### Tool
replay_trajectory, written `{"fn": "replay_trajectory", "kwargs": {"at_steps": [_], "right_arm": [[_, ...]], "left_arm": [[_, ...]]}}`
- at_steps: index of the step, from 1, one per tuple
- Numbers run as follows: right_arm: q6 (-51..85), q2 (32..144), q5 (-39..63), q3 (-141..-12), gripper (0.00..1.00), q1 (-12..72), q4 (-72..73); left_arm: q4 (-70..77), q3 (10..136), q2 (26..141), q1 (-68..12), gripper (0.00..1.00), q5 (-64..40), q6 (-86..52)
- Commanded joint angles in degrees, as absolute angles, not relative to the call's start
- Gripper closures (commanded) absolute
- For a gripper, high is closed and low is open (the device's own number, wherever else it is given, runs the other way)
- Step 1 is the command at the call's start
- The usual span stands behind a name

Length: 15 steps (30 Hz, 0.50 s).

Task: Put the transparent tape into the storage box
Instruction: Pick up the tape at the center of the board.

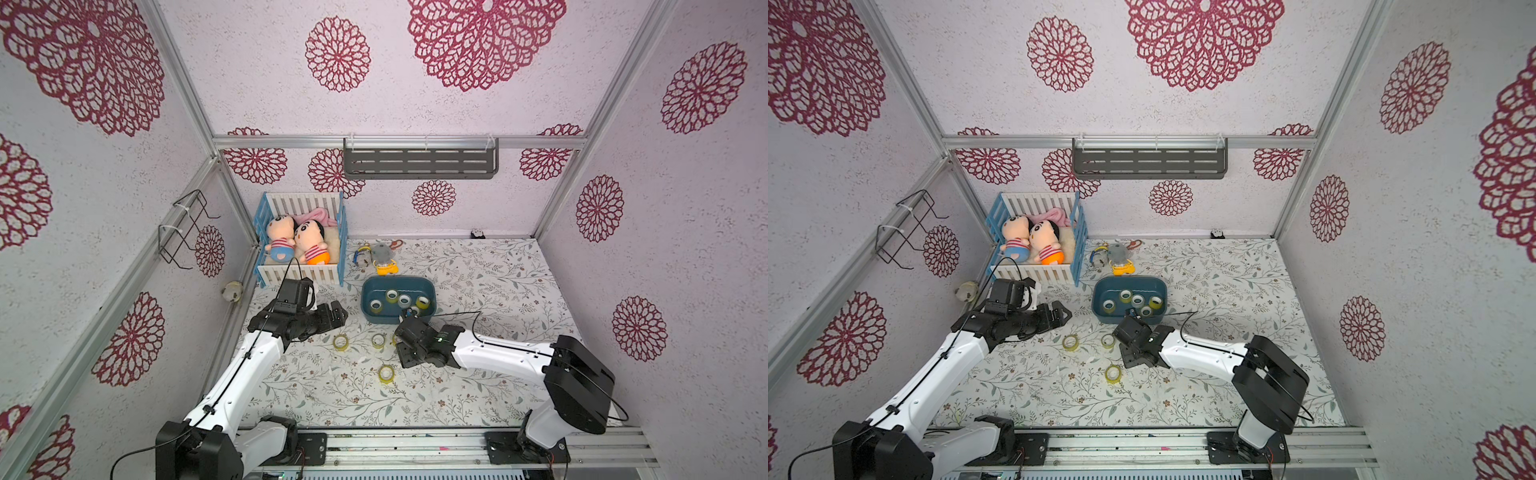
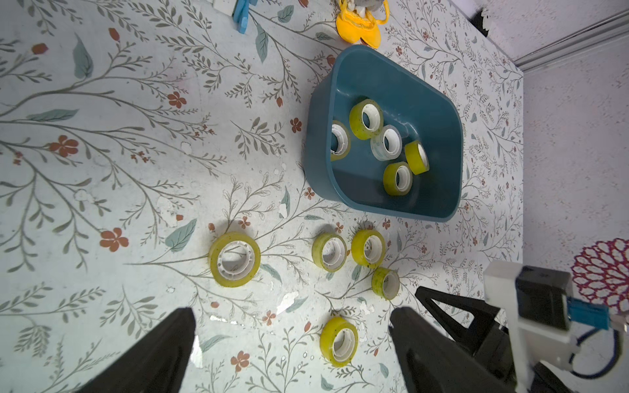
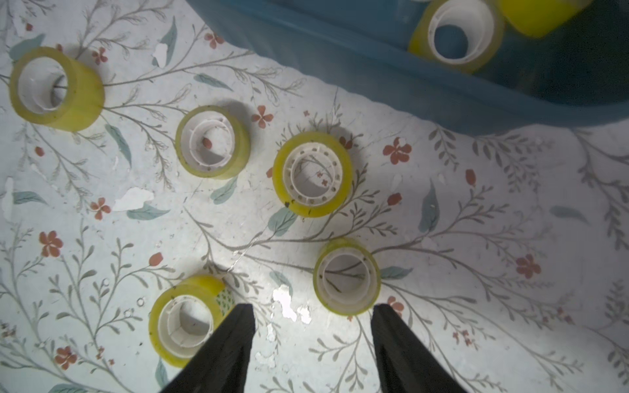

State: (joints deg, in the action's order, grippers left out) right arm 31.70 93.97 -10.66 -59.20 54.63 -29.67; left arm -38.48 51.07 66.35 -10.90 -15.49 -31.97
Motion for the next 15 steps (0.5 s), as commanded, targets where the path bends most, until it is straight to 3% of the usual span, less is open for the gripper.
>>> {"fn": "replay_trajectory", "kwargs": {"at_steps": [1,8,15], "right_arm": [[28.70,95.21,-9.94,-61.00,0.43,54.36,-29.27],[28.29,97.74,-11.37,-60.97,0.53,54.38,-29.36],[27.10,100.18,-11.65,-61.51,0.56,54.26,-28.41]], "left_arm": [[-38.81,52.21,65.65,-10.99,0.03,-14.53,-31.05],[-38.77,52.21,65.58,-10.99,0.03,-14.77,-31.18],[-38.79,52.21,65.57,-10.99,0.03,-14.72,-31.09]]}}
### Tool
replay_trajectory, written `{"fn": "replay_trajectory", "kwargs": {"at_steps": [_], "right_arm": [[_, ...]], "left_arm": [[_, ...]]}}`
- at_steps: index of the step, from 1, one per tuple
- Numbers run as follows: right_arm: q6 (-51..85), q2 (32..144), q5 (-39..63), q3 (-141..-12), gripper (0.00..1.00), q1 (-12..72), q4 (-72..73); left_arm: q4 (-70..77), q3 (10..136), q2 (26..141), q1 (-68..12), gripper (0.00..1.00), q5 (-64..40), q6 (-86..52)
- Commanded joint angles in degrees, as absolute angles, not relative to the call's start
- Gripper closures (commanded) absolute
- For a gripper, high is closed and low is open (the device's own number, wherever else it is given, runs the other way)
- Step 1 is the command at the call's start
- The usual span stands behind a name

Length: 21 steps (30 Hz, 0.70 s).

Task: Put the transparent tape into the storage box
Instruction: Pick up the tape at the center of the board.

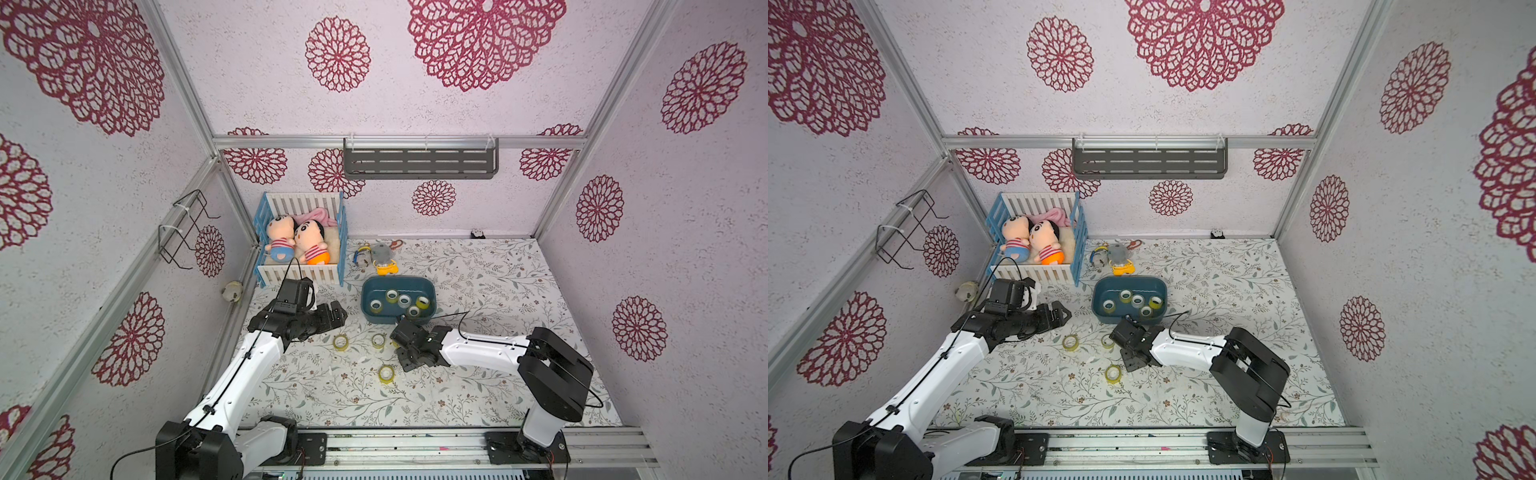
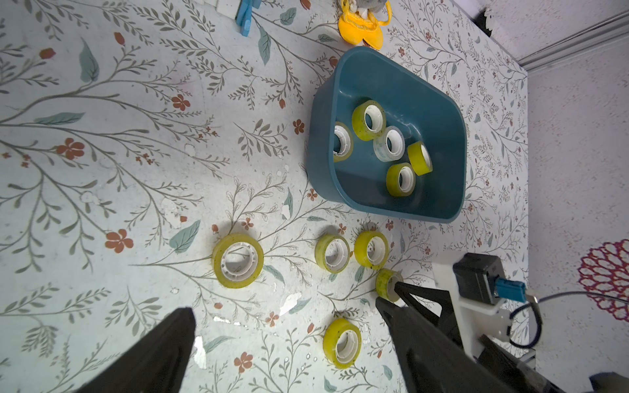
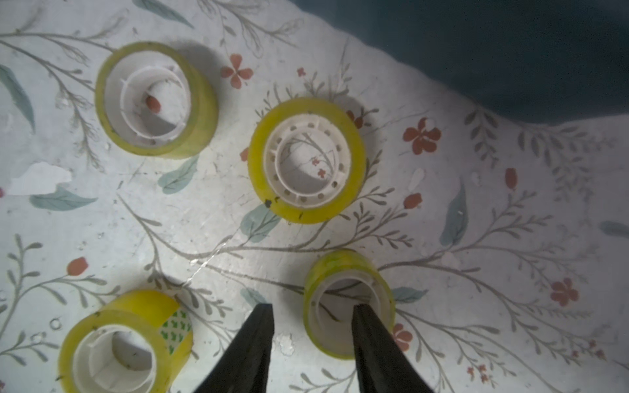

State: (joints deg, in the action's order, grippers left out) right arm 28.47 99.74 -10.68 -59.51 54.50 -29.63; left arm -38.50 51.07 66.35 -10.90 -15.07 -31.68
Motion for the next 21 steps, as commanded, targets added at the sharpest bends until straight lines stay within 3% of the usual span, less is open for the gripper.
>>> {"fn": "replay_trajectory", "kwargs": {"at_steps": [1,8,21], "right_arm": [[26.90,100.61,-11.83,-61.65,0.56,54.25,-28.39],[26.30,102.92,-12.03,-61.67,0.63,54.16,-27.60],[28.76,98.77,-15.43,-55.52,0.95,54.39,-24.61]], "left_arm": [[-38.81,52.21,65.57,-10.99,0.03,-14.69,-31.07],[-38.77,52.21,65.57,-10.99,0.03,-14.63,-31.03],[-39.27,52.29,65.79,-10.99,0.03,-13.25,-30.74]]}}
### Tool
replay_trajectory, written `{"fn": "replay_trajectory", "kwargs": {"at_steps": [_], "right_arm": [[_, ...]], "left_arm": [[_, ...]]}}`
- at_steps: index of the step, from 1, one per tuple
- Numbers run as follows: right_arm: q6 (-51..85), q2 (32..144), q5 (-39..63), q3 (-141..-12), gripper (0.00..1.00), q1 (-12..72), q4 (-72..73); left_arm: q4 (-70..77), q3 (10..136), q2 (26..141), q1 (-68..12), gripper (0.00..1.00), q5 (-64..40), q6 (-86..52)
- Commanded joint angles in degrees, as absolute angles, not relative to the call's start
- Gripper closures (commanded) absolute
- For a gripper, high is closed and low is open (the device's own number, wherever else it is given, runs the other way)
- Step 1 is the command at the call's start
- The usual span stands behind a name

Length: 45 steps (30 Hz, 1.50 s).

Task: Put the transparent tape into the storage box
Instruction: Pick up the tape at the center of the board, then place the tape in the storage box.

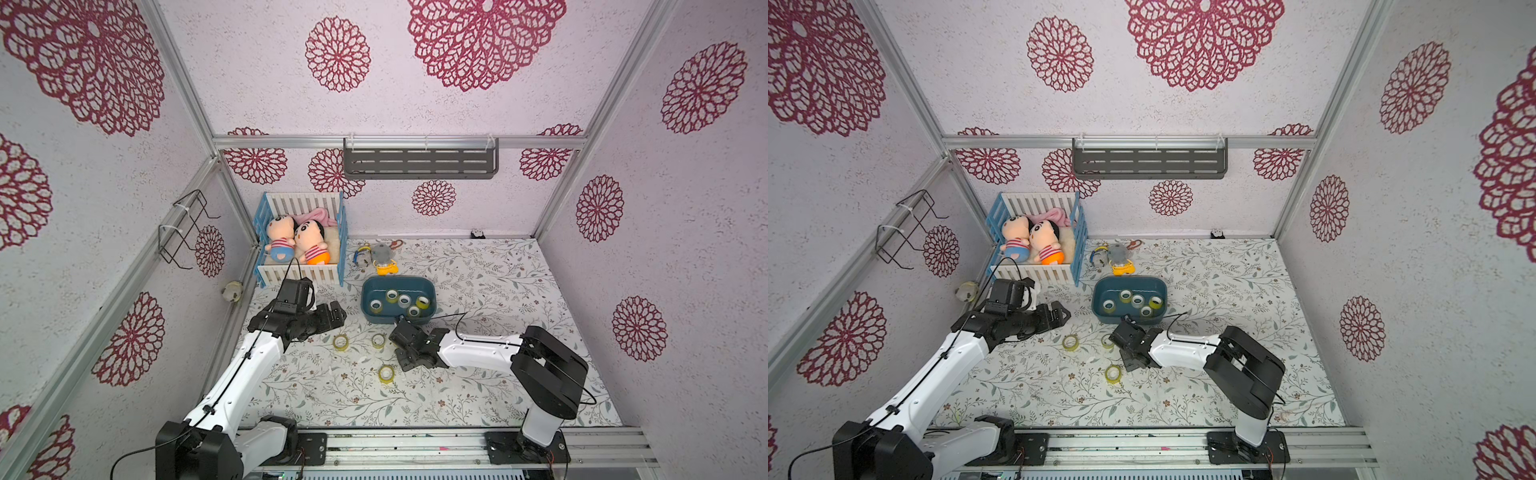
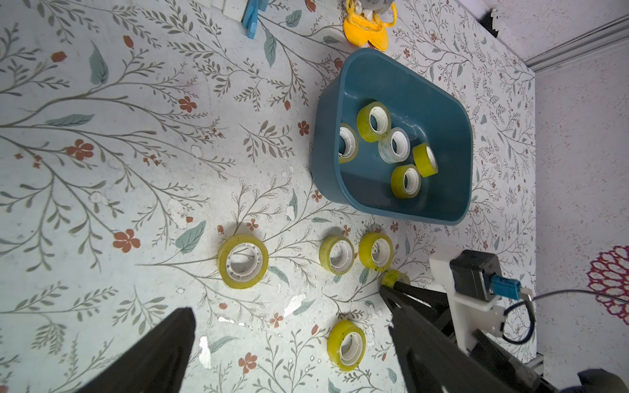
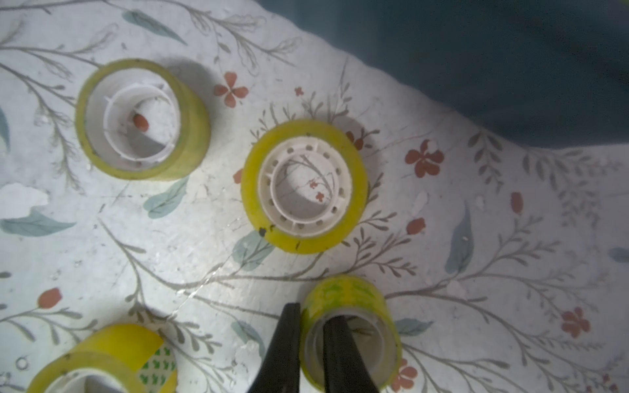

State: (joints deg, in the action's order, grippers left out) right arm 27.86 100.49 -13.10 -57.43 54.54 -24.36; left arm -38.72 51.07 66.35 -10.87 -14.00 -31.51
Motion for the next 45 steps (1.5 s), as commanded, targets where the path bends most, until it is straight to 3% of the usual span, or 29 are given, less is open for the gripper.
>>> {"fn": "replay_trajectory", "kwargs": {"at_steps": [1,20,35,45], "right_arm": [[28.86,97.98,-15.68,-55.02,0.98,54.32,-24.46],[29.20,77.62,-18.70,-56.70,1.00,53.77,-30.27],[25.57,83.38,-10.54,-68.11,1.00,47.09,-30.65],[22.67,94.57,-6.32,-81.25,1.00,42.42,-30.65]], "left_arm": [[-39.26,52.29,65.87,-10.99,0.03,-13.19,-30.75],[-38.91,52.12,64.28,-10.99,0.03,-12.77,-30.80],[-33.33,49.29,55.35,-10.65,0.03,-12.29,-31.96],[-32.33,64.05,68.94,-10.20,0.03,-15.73,-35.37]]}}
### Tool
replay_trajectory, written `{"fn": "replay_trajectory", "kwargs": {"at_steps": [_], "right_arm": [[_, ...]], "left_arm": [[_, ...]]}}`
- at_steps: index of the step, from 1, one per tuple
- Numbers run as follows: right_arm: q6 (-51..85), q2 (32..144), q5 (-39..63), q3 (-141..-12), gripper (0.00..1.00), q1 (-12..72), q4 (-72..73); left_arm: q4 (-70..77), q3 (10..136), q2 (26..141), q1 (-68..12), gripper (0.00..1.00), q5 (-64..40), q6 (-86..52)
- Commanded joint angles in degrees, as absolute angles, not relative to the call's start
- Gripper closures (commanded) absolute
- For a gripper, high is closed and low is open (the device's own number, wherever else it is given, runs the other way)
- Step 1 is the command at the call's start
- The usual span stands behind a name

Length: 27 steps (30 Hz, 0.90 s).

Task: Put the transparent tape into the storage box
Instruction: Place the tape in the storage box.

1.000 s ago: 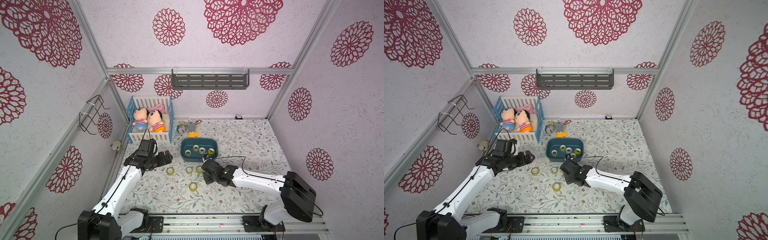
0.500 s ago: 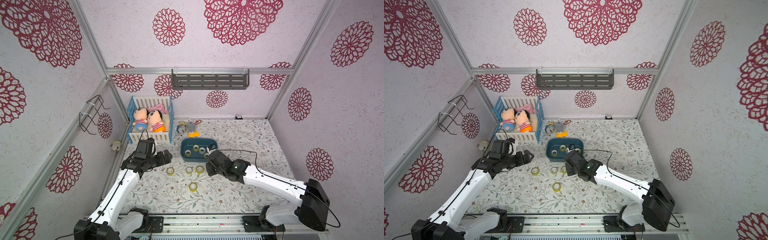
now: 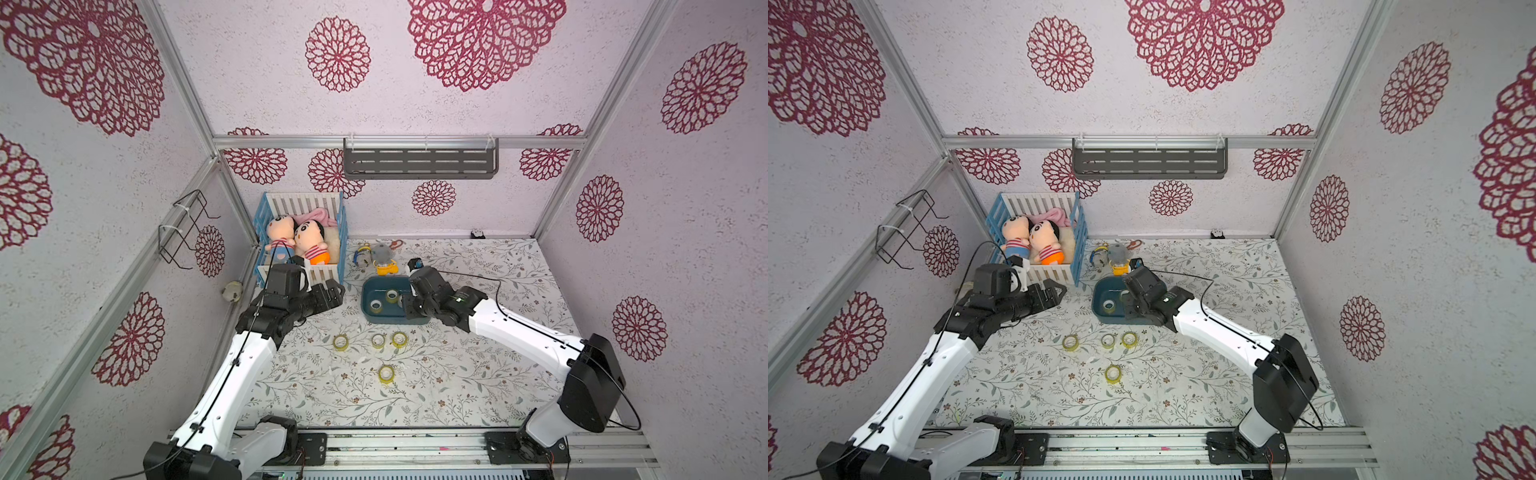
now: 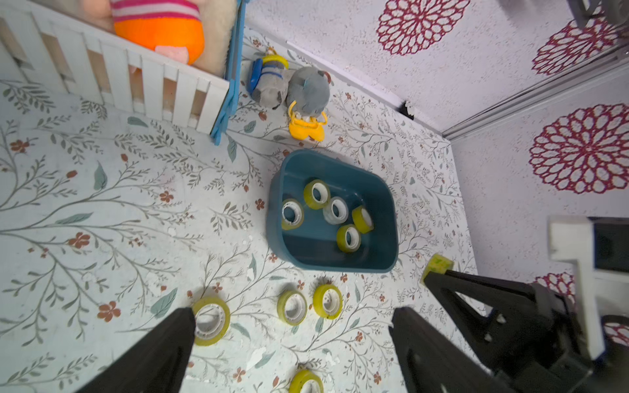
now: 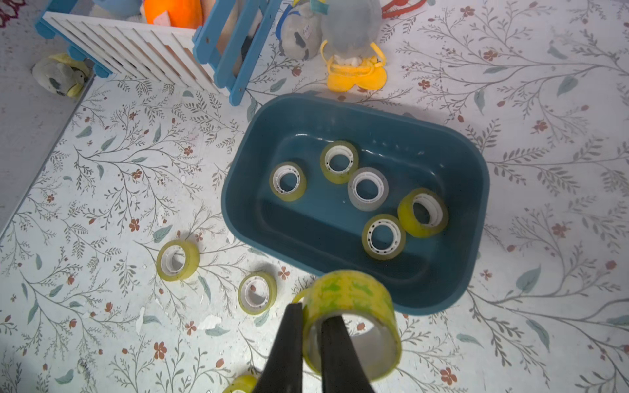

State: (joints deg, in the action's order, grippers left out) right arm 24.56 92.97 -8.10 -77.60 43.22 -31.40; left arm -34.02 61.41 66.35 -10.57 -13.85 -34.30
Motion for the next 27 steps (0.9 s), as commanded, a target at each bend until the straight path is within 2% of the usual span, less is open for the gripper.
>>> {"fn": "replay_trajectory", "kwargs": {"at_steps": [1,6,16,27], "right_arm": [[22.61,95.93,-6.19,-82.89,1.00,42.13,-30.96],[21.41,102.16,-5.97,-92.08,1.00,41.12,-34.10],[20.45,117.86,-3.94,-108.64,1.00,39.29,-39.84],[22.71,128.01,-1.15,-111.55,1.00,39.80,-37.78]], "left_arm": [[-32.26,64.57,69.98,-10.11,0.03,-16.14,-35.15],[-30.71,62.11,70.12,-9.43,0.03,-15.21,-33.60],[-26.26,49.58,63.85,-5.21,0.03,-14.98,-34.00],[-25.58,51.15,65.92,-4.83,0.03,-18.54,-32.82]]}}
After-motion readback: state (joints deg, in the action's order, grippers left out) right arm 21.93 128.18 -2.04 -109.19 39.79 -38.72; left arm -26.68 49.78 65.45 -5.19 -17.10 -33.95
